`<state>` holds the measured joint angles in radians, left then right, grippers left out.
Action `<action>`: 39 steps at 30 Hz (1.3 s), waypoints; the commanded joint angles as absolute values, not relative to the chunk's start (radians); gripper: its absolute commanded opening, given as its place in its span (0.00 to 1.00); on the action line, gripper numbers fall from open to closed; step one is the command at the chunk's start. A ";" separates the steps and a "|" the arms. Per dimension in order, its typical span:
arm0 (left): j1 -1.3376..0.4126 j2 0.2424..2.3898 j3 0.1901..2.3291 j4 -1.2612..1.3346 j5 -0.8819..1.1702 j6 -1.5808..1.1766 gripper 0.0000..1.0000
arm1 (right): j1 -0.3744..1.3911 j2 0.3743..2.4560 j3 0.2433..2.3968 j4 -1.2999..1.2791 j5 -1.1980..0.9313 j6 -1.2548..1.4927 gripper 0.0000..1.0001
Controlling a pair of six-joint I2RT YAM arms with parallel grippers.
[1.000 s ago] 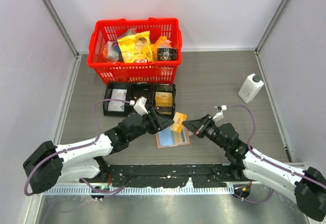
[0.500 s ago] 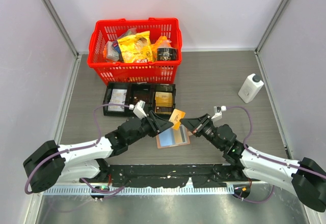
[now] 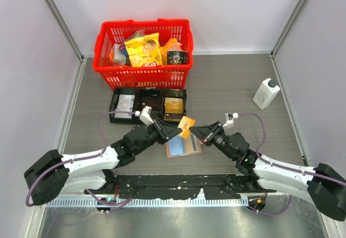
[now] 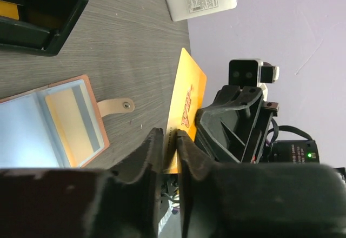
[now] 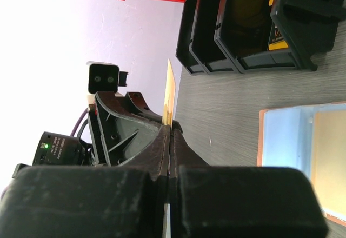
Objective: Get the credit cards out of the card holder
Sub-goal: Place the credit card in the storage box.
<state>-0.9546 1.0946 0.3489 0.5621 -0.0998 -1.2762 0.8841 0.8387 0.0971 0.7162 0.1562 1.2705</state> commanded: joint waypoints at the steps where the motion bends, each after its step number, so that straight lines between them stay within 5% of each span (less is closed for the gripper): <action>1: -0.956 1.022 0.322 0.585 -0.179 -1.229 0.14 | 0.894 0.850 0.100 0.775 0.190 1.276 0.01; 4: -0.931 0.967 0.362 0.447 -0.158 -1.125 0.01 | 0.896 0.839 0.098 0.737 0.193 1.258 0.16; 9: -0.821 0.934 0.481 0.175 0.050 -0.861 0.00 | 0.897 0.766 0.112 0.609 0.232 1.175 0.47; 17: -0.699 1.011 0.698 -0.174 0.484 -0.479 0.00 | 0.893 0.634 0.308 0.232 0.100 0.699 0.61; 23: -0.699 1.025 0.794 -0.325 0.724 -0.313 0.00 | 0.882 0.652 0.468 0.061 -0.132 0.425 0.63; 33: -0.699 0.963 0.827 -0.322 0.807 -0.268 0.00 | 0.876 0.768 0.534 0.109 -0.411 0.354 0.53; 37: -0.699 0.959 0.828 -0.310 0.815 -0.271 0.00 | 0.874 0.767 0.522 0.126 -0.434 0.368 0.43; 39: -0.701 0.959 0.828 -0.305 0.821 -0.275 0.00 | 0.871 0.765 0.515 0.143 -0.449 0.379 0.31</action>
